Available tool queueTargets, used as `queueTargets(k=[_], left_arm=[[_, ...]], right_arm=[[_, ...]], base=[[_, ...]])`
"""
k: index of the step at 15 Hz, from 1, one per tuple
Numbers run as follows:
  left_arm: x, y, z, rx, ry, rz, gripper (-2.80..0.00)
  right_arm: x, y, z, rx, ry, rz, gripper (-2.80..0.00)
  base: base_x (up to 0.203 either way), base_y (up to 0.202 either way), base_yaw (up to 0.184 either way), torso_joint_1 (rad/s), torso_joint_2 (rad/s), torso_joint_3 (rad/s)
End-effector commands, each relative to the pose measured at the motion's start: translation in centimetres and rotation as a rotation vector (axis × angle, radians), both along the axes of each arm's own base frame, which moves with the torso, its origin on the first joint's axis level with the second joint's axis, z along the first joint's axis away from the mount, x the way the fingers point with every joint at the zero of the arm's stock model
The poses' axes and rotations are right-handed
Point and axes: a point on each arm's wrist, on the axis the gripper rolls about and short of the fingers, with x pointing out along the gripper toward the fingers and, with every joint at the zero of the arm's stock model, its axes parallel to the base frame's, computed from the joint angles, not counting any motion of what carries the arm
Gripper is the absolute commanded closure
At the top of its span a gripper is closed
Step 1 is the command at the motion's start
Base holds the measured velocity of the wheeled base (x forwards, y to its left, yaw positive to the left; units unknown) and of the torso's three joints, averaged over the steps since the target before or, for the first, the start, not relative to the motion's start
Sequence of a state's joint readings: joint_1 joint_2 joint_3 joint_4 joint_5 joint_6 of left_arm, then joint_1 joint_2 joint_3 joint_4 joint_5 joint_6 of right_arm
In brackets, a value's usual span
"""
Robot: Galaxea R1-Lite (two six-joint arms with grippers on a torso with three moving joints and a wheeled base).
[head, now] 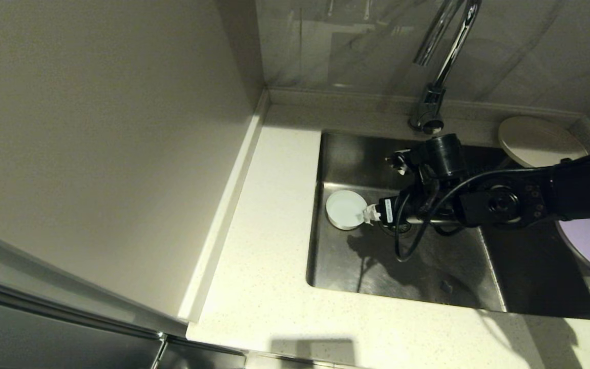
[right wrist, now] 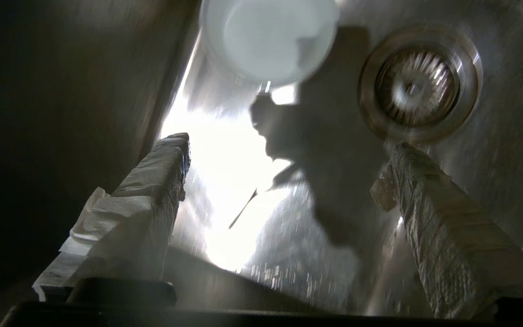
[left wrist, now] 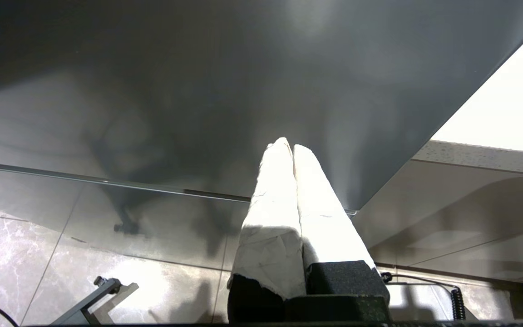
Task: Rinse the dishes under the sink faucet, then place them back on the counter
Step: Put a bowl back to the table from the sink
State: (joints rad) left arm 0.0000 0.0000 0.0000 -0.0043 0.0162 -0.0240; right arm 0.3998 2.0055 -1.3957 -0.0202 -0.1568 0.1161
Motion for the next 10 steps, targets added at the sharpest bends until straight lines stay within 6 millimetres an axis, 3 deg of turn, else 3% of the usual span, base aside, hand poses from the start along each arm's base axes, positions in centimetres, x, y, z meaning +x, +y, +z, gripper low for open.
queueTargets(k=[1, 5, 10], left_arm=[[0.0, 0.0, 0.0, -0.001, -0.002, 0.001, 0.0], [0.0, 0.0, 0.0, -0.001, -0.002, 0.001, 0.0], [0.0, 0.0, 0.0, -0.001, -0.002, 0.001, 0.0]], right_arm=[[3.1, 0.9, -2.1, -0.02, -0.004, -0.045, -2.8], [7.0, 0.6, -4.7, -0.059, -0.036, -0.172, -2.8], [9.3, 1.4, -7.6, -0.044, -0.026, -0.203, -2.8]], base=[[0.0, 0.0, 0.0, 0.0, 0.0, 0.0], [0.0, 0.0, 0.0, 0.0, 0.0, 0.0], [0.0, 0.0, 0.0, 0.0, 0.0, 0.0]])
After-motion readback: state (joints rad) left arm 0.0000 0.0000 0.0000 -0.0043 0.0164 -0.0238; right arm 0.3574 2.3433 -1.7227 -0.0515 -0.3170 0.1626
